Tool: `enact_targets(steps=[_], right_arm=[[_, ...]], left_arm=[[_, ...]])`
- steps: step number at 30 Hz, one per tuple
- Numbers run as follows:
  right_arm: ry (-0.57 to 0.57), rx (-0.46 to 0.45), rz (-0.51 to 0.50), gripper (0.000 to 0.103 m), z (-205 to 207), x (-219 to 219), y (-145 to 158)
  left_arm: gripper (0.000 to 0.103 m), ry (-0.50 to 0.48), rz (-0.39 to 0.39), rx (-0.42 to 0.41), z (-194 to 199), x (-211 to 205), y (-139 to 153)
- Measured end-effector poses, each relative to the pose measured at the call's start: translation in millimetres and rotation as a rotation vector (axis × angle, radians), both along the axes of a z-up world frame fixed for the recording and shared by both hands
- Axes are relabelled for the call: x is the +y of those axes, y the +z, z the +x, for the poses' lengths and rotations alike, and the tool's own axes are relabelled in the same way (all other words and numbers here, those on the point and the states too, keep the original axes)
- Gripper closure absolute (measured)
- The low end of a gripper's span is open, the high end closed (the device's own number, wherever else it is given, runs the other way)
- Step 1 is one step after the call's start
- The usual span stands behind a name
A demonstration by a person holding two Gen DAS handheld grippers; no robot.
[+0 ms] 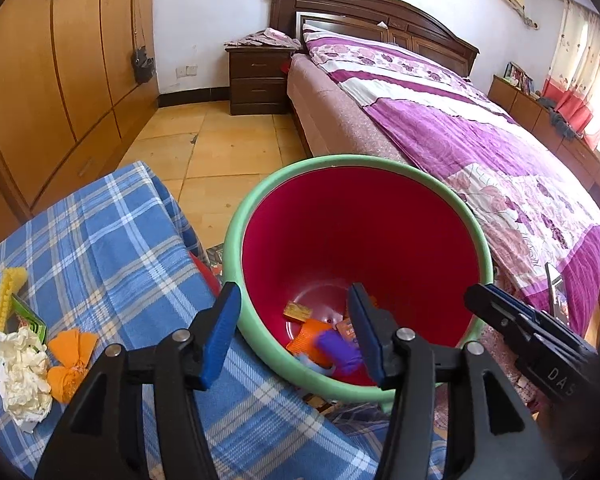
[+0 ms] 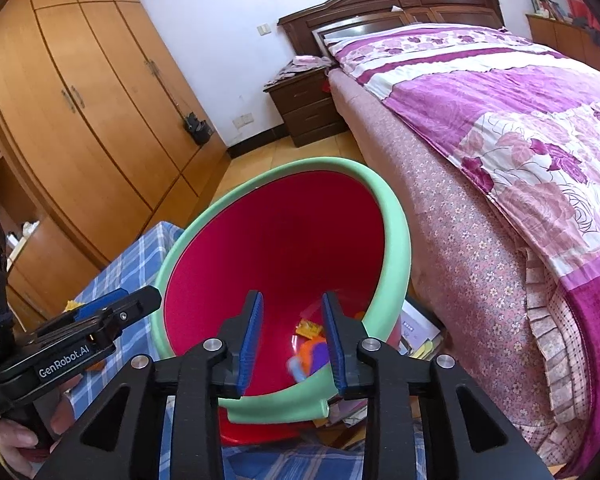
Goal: Collect trash
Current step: 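Open both tools to drop the tube and bag into the bucket, then move both open tools back over the table items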
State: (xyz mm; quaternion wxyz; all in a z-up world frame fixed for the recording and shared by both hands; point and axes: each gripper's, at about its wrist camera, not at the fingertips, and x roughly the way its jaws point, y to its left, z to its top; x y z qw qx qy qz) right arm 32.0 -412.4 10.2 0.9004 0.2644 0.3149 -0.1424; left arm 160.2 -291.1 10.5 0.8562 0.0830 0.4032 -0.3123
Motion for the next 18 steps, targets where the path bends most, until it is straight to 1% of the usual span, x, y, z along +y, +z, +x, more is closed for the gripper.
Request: enact_targets(steps=[2,6,7,8,10,18], right_arm=[[0.0,-0.003,0.0,0.063,-1,2,1],[-0.002,-0.006,-0.008,0.061,-3,7,6],[-0.002,-0.005,-0.013,0.059,-4,9,7],[-0.002,-0.004,-0.015,0.052,-5,11,8],[-0.001,-0.009,-0.015,0.044,-6,15,11],[0.028,-0.029,-0.014,0.044,-6,34,21]], left_arm=[[0.047,0.005,-0.006,-0.001,-3,4,3],[0.047,0.028,-0.014,-0.003,-8,17,8],[0.047,0.033,-0.017,-0.001,-9,21,9],[0.047,0.04,-0.021,0.0,-10,25,11],[0.047,0.056,-0.027,-0.001,-12,34,14],[0.047,0.163,-0.043,-0.018,-13,83,26]])
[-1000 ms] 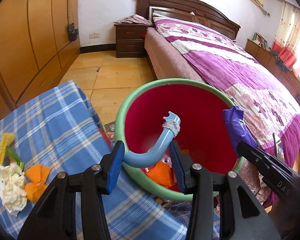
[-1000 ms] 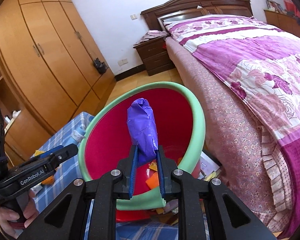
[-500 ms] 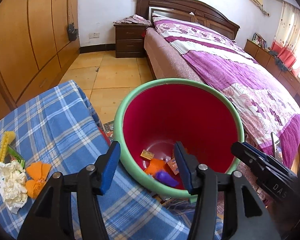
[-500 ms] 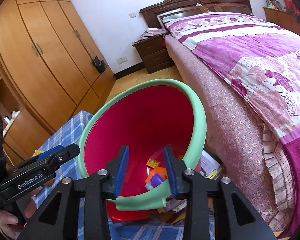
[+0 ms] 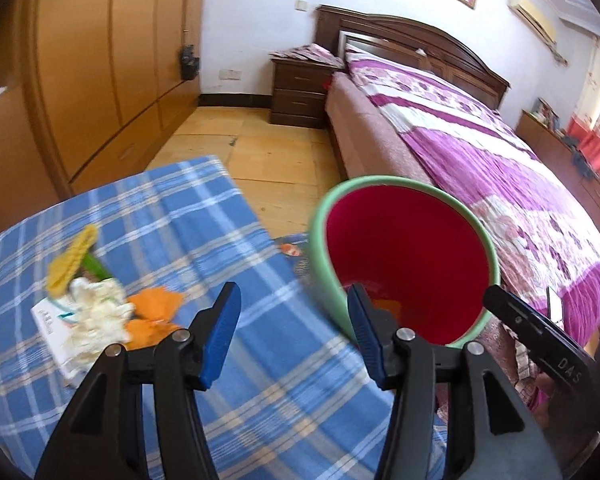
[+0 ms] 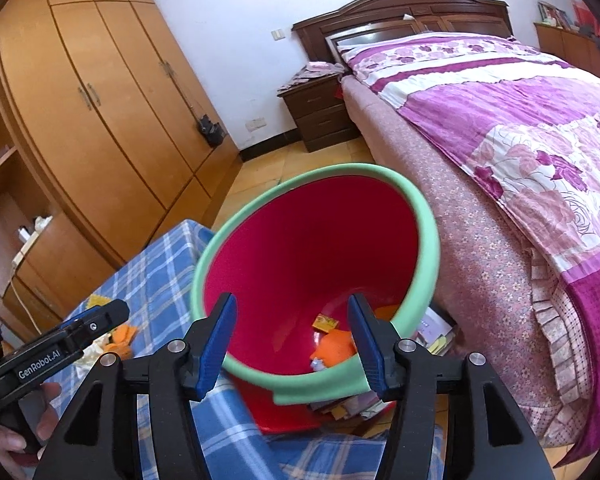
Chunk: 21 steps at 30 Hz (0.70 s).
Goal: Collect trash
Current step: 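Move both open tools back over the table items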
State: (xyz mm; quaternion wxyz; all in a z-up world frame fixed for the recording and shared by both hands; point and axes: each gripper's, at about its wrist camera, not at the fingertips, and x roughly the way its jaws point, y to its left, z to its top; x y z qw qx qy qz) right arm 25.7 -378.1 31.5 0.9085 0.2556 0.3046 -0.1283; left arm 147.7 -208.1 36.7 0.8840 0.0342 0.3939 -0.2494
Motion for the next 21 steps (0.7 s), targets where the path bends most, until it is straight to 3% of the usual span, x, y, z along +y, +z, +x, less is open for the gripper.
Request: enact_targets(steps=[13,21], right_arm=[[0.095,-0.005,-0.026,0.044,15,43,11],[0.146,0.011,-0.046,0.044,31,68,9]], left_arm=[[0.047,0.215,-0.014,-0.007,13,90,3],[0.047,0.363,-0.003,0.033,32,147,-15]])
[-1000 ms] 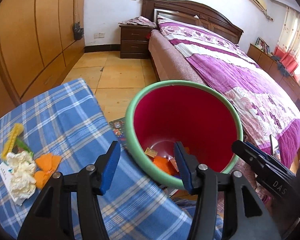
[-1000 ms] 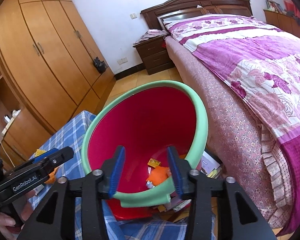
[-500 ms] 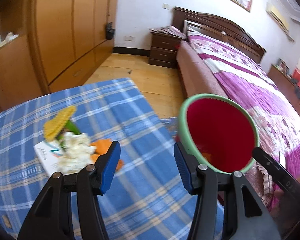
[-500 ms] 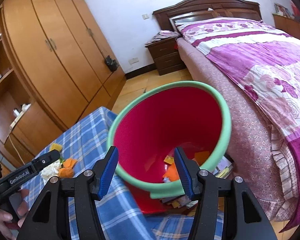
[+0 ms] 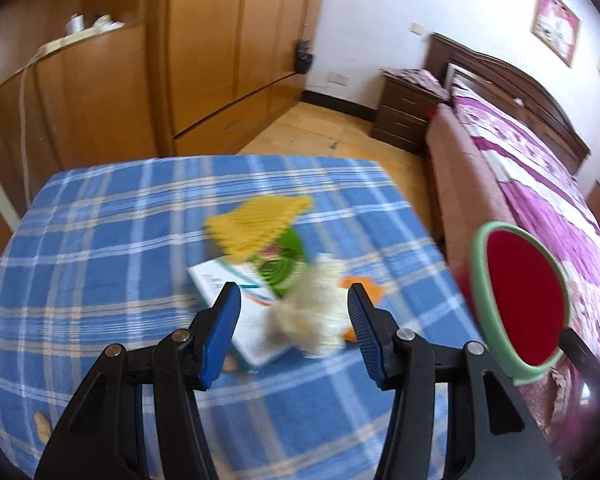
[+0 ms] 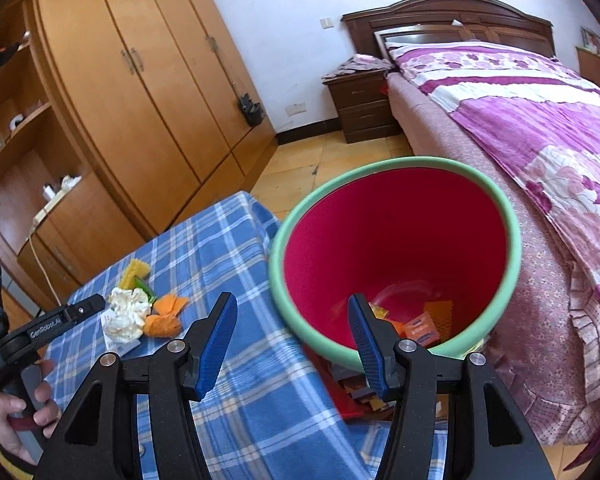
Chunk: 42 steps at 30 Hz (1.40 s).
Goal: Collect trash
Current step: 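Move both open tools back over the table items, then grasp the teal box with the left tool while the right tool grasps the white tissue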
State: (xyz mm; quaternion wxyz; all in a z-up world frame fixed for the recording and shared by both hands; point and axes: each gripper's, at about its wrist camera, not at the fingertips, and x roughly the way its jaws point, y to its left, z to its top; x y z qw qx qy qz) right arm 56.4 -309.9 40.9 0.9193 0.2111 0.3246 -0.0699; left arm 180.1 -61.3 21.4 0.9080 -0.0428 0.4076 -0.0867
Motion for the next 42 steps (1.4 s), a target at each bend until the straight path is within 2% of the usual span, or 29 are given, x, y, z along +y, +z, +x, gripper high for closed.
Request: enact_targets(steps=[6,12,19,22,24,26,29,36,38,42], right_arm=[[0.031,0.021,-0.012,0.044,12,15,-5],[0.053,0.047,-0.02,0.044,22,26,-13],[0.075,0.073,-0.025,0.044,31,33,-20],[0.083,0.079,-0.026,0.044,32,34,-23],[0.091,0.084,-0.027,0.044,34,36,-25],[0.096,0.087,-0.026,0.044,35,37,-26],[0.104,0.091,-0.027,0.044,37,39,-27],[0.129,0.09,-0.03,0.044,41,46,-27],[0.141,0.086,-0.034,0.044,42,50,-24],[0.166,0.073,-0.039,0.044,45,59,-19]], left_arm=[[0.047,0.081,-0.003,0.054,18,30,-21],[0.047,0.112,-0.004,0.114,35,39,-43],[0.047,0.097,-0.109,0.158,44,38,-55],[0.047,0.102,-0.131,0.163,45,36,-57],[0.051,0.105,-0.134,0.15,44,35,-56],[0.062,0.102,-0.156,0.135,42,36,-53],[0.071,0.096,-0.201,0.124,39,40,-49],[0.079,0.06,-0.268,0.119,27,38,-40],[0.085,0.051,-0.281,0.109,23,40,-34],[0.084,0.041,-0.253,0.066,10,43,-17]])
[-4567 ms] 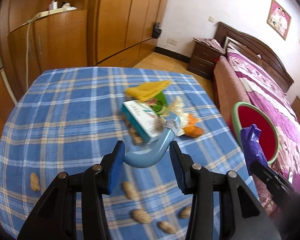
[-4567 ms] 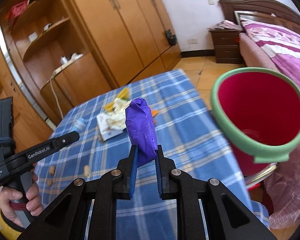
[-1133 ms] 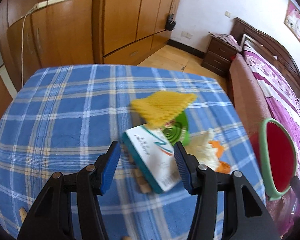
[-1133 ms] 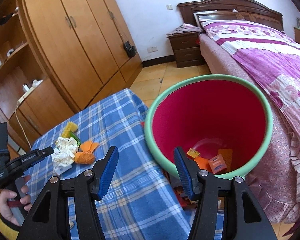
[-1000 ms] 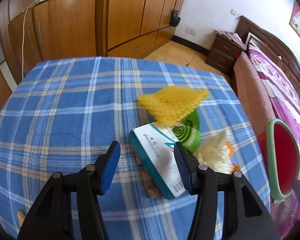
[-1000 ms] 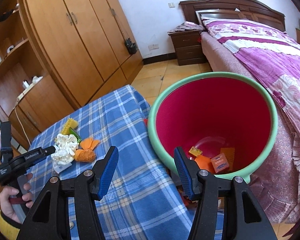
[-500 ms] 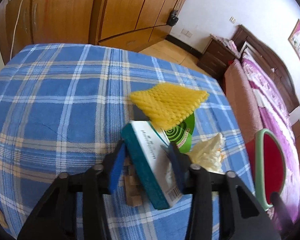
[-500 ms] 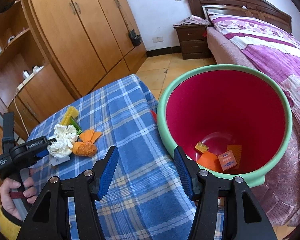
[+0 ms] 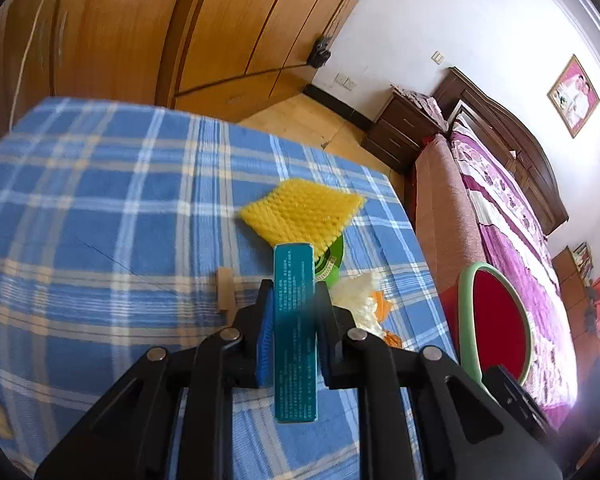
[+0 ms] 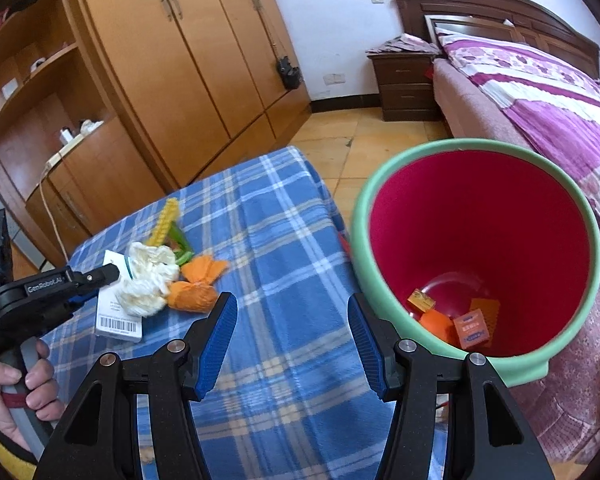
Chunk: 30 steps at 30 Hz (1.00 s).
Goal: Collect trash
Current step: 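Grasp the teal box with the left tool while the right tool grasps the white tissue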
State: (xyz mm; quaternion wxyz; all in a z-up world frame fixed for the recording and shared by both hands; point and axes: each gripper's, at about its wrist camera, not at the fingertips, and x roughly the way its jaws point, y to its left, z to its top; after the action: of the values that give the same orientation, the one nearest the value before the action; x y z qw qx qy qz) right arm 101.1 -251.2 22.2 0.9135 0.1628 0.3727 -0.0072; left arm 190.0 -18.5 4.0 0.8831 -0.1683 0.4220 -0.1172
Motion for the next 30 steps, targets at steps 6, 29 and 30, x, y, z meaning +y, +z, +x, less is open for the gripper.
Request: enact_targets(steps=[6,29,30], right_arm=[[0.071,-0.022,-0.005,0.044,11,27,9],[0.328,0.088,-0.002,0.053,87,142,-37],[0.327,0.095,-0.003,0.055,88,143,-39]], left_arm=[[0.084,0.037,0.048,-0.032,-12,14,15],[0.085,0.196,0.131,-0.027,-26,87,-3],[0.085,0.196,0.129,-0.023,-25,87,-4]])
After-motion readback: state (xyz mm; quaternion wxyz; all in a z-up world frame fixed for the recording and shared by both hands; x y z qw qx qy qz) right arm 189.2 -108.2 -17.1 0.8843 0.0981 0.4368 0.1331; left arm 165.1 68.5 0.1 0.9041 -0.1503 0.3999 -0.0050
